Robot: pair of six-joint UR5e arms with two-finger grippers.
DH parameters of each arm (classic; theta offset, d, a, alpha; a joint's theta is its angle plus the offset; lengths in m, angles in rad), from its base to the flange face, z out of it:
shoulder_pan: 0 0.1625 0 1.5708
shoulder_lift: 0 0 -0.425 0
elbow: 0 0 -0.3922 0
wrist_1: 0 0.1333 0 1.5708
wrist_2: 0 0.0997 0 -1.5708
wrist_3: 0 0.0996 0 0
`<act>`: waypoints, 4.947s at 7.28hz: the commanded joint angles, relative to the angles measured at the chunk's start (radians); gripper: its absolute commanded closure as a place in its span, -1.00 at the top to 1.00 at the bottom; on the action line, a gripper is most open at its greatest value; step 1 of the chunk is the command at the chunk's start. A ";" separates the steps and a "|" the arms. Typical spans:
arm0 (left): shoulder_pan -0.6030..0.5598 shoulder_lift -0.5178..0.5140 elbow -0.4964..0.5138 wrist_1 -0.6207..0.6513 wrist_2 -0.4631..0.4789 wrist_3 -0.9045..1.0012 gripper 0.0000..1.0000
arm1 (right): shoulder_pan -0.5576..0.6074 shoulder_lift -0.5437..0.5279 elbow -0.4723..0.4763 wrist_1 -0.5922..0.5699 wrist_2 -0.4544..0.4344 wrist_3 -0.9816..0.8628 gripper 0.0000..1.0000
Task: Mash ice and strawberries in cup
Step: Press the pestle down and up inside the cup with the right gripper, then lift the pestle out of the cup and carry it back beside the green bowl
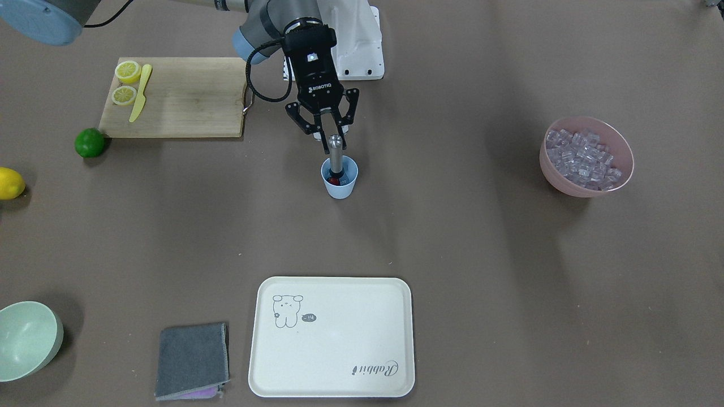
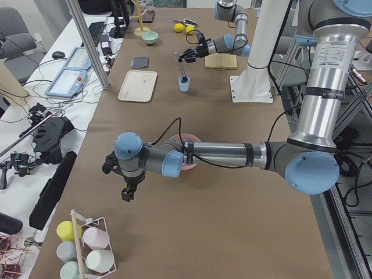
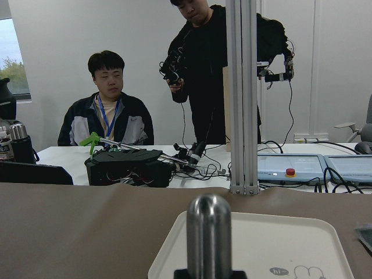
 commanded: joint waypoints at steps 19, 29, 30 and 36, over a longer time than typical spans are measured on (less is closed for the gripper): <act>0.002 0.000 -0.021 0.000 -0.002 -0.002 0.94 | 0.001 0.009 0.006 0.031 0.040 -0.068 -1.00; -0.008 -0.008 -0.058 0.000 0.000 0.011 0.94 | 0.375 -0.239 0.209 0.037 0.552 0.036 -1.00; -0.009 -0.005 -0.070 0.000 -0.002 0.009 0.94 | 0.448 -0.277 0.206 0.035 0.657 0.062 -1.00; -0.003 -0.015 -0.153 0.005 0.003 0.005 0.94 | 0.826 -0.356 0.135 -0.237 1.327 0.112 -1.00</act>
